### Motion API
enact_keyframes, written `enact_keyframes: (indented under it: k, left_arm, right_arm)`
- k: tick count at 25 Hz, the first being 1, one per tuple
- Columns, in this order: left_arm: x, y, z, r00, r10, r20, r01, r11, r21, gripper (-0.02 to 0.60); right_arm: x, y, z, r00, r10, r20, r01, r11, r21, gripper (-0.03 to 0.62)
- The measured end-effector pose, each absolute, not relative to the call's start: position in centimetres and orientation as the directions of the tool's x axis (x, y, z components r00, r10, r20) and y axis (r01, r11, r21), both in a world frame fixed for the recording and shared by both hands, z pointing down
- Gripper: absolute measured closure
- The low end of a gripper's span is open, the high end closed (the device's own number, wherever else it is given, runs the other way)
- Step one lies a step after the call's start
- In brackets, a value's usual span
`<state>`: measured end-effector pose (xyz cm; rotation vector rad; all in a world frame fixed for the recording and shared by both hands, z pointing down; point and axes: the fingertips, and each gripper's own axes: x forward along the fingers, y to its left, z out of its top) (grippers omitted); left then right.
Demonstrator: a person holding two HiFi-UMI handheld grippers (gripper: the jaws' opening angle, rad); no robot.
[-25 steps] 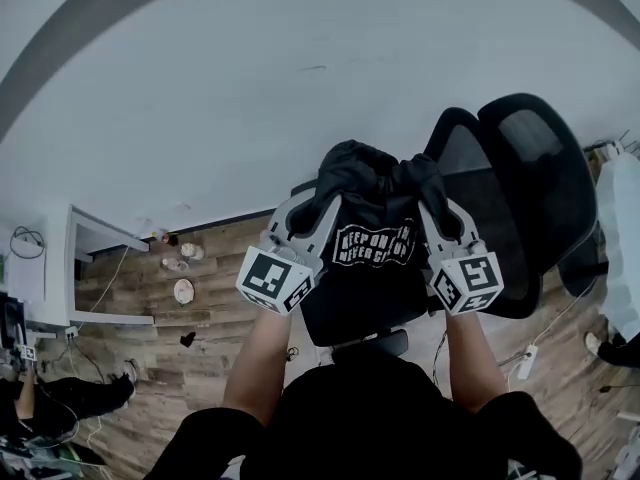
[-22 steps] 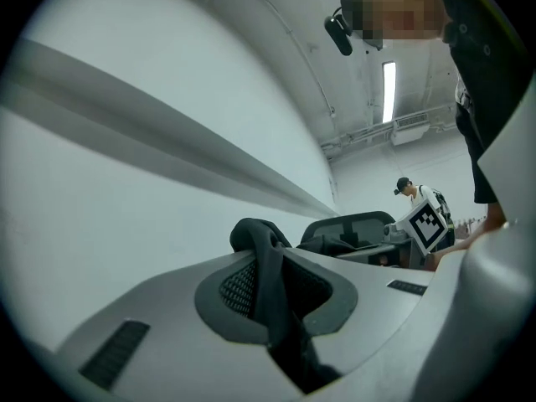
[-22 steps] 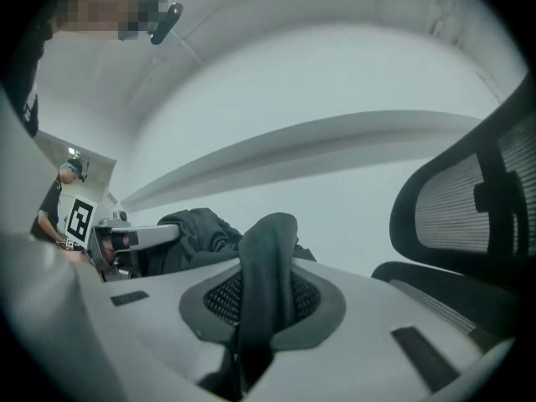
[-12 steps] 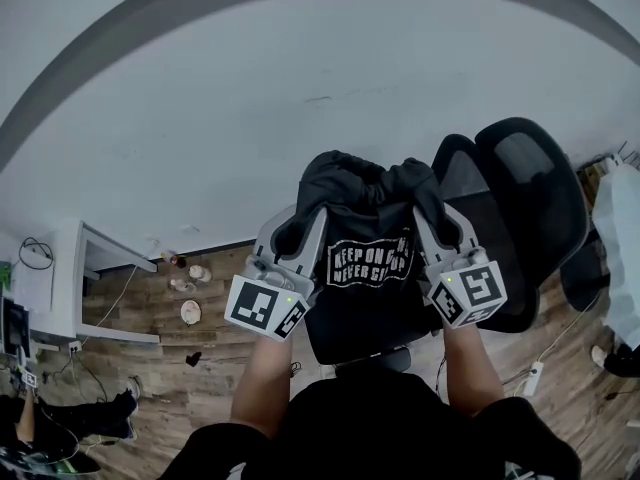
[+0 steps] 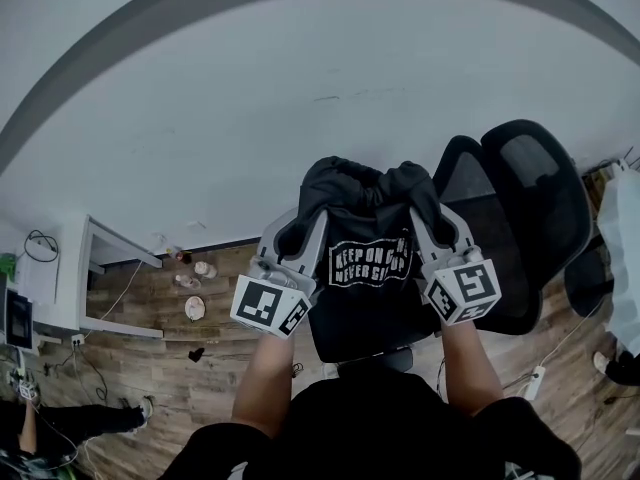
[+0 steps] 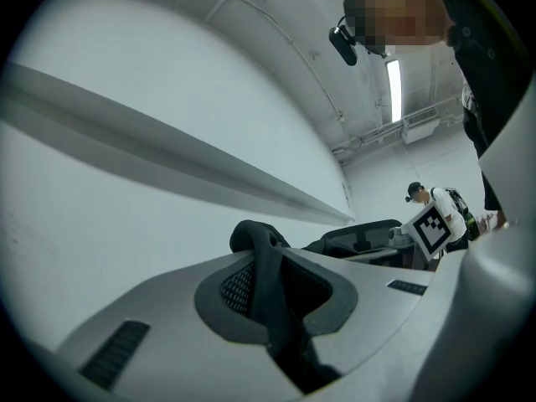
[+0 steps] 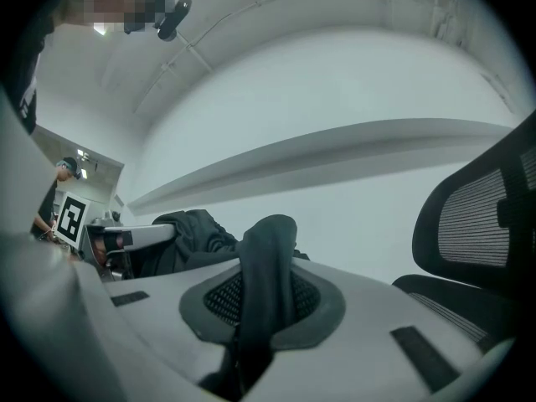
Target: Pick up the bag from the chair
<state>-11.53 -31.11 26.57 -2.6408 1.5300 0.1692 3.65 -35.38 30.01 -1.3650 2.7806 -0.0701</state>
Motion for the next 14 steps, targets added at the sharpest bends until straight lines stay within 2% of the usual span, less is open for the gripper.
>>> enact_keyframes:
  k: [14]
  left_arm:
    - [-10.85,-31.25,27.72,0.491,-0.865,-0.103,-0.871,-0.491,-0.024,0.526]
  right_arm:
    - [4.23,-35.55,30.97,-0.608,-0.794,0.006,-0.793,0.608,-0.042,0.531]
